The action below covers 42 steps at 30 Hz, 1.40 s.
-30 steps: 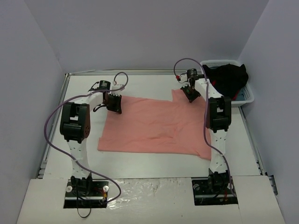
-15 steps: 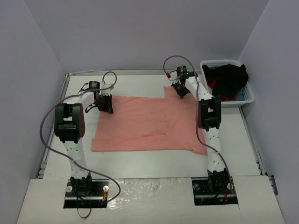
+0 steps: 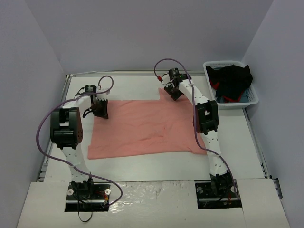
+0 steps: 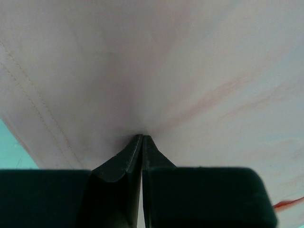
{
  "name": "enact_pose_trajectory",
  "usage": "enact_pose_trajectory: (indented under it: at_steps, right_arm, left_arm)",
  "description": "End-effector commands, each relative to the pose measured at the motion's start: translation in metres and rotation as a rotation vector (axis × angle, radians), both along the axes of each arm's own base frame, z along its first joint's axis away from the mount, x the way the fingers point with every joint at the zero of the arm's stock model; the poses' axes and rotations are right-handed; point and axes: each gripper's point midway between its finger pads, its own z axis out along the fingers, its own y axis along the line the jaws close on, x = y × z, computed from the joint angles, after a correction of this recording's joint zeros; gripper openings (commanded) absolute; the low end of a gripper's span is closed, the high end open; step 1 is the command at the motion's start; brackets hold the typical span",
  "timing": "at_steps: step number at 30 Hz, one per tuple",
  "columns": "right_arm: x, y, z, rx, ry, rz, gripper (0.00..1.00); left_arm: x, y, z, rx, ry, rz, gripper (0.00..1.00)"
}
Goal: Fold and stack the t-shirts
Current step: Flatten out the tshirt, then grap the side of the flattened tshirt furthest away from the robot with both arms
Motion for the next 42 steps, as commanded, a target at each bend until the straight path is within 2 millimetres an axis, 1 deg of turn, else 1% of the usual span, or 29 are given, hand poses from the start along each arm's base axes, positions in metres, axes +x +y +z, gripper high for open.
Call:
enact_pose_trajectory:
  at_steps: [1,2,3,4,5,6,7,8,11,12,14,15,16,17,19,20,21,22,23,24,25,27,28,30,34,35,36,37,42]
  right_arm:
    - [-0.001,-0.013,0.026,-0.03,-0.022,-0.012,0.22]
    - [0.0,-0.014,0.037,-0.03,-0.041,-0.012,0.29]
    - [-0.001,-0.017,0.041,-0.037,-0.047,-0.014,0.31]
    - [0.001,-0.016,0.052,-0.032,-0.07,-0.01,0.34]
    - [0.003,-0.022,0.058,-0.053,-0.088,-0.026,0.35]
    - [0.005,-0.025,0.063,-0.055,-0.102,-0.034,0.36]
    - [0.007,-0.027,0.075,-0.057,-0.126,-0.042,0.38]
    - [0.008,-0.027,0.08,-0.056,-0.139,-0.046,0.39]
    - [0.01,-0.029,0.098,-0.037,-0.176,-0.063,0.45]
    - [0.008,-0.03,0.104,-0.032,-0.182,-0.065,0.48]
    - [0.005,-0.031,0.107,-0.026,-0.182,-0.063,0.49]
    - [0.004,-0.031,0.114,-0.021,-0.193,-0.063,0.5]
    - [-0.001,-0.032,0.109,-0.025,-0.177,-0.061,0.51]
    - [-0.003,-0.033,0.109,-0.024,-0.172,-0.061,0.51]
    - [-0.008,-0.037,0.115,-0.017,-0.174,-0.063,0.52]
    - [-0.014,-0.039,0.107,-0.017,-0.15,-0.063,0.52]
    - [-0.017,-0.04,0.112,-0.008,-0.157,-0.064,0.52]
    - [-0.019,-0.042,0.111,-0.01,-0.152,-0.066,0.53]
    - [-0.026,-0.043,0.103,0.008,-0.123,-0.058,0.53]
    - [-0.028,-0.045,0.106,0.014,-0.129,-0.064,0.54]
    - [-0.03,-0.046,0.106,0.015,-0.126,-0.063,0.54]
    - [-0.036,-0.052,0.099,0.011,-0.108,-0.072,0.54]
    - [-0.038,-0.054,0.098,0.017,-0.101,-0.078,0.54]
    - [-0.044,-0.058,0.093,0.013,-0.088,-0.082,0.55]
    - [-0.051,-0.065,0.085,0.006,-0.066,-0.094,0.55]
    - [-0.052,-0.067,0.084,0.006,-0.063,-0.099,0.55]
    - [-0.054,-0.07,0.081,0.005,-0.055,-0.105,0.55]
    - [-0.055,-0.071,0.081,0.009,-0.053,-0.107,0.56]
    - [-0.059,-0.077,0.077,0.011,-0.041,-0.118,0.56]
  left_arm:
    - [-0.008,0.014,0.024,0.06,-0.048,0.009,0.03]
    - [0.0,0.008,0.046,0.032,-0.125,-0.005,0.06]
    - [0.005,0.005,0.058,0.016,-0.163,-0.009,0.12]
    - [0.008,0.001,0.07,-0.001,-0.197,-0.014,0.16]
    - [0.015,-0.004,0.092,-0.016,-0.256,-0.029,0.2]
    - [0.018,-0.007,0.103,-0.016,-0.278,-0.04,0.23]
    - [0.019,-0.008,0.111,-0.018,-0.288,-0.048,0.3]
    - [0.025,-0.011,0.127,-0.03,-0.323,-0.06,0.32]
    - [0.031,-0.009,0.142,-0.036,-0.363,-0.066,0.39]
    - [0.036,-0.004,0.146,-0.039,-0.382,-0.053,0.41]
    - [0.041,0.002,0.141,-0.052,-0.375,-0.044,0.46]
    - [0.045,0.005,0.142,-0.065,-0.378,-0.039,0.47]
    - [0.051,0.014,0.136,-0.079,-0.365,-0.022,0.47]
    - [0.054,0.018,0.134,-0.094,-0.363,-0.013,0.47]
    - [0.064,0.023,0.143,-0.154,-0.403,-0.022,0.46]
    - [0.069,0.04,0.144,-0.158,-0.423,0.01,0.46]
    - [0.079,0.048,0.152,-0.164,-0.468,0.041,0.46]
    - [0.081,0.051,0.156,-0.183,-0.485,0.033,0.47]
    - [0.086,0.059,0.149,-0.182,-0.471,0.04,0.48]
    - [0.086,0.062,0.146,-0.185,-0.449,0.033,0.48]
    - [0.093,0.06,0.144,-0.216,-0.445,0.013,0.49]
    - [0.099,0.066,0.139,-0.243,-0.436,0.02,0.49]
    - [0.102,0.066,0.13,-0.257,-0.424,0.02,0.5]
    - [0.107,0.068,0.127,-0.266,-0.43,0.021,0.49]
    - [0.113,0.064,0.109,-0.324,-0.388,0.021,0.49]
    - [0.114,0.063,0.097,-0.338,-0.365,0.022,0.49]
    - [0.115,0.062,0.096,-0.346,-0.36,0.02,0.49]
    - [0.116,0.063,0.088,-0.349,-0.348,0.022,0.48]
    - [0.118,0.065,0.075,-0.338,-0.358,-0.004,0.48]
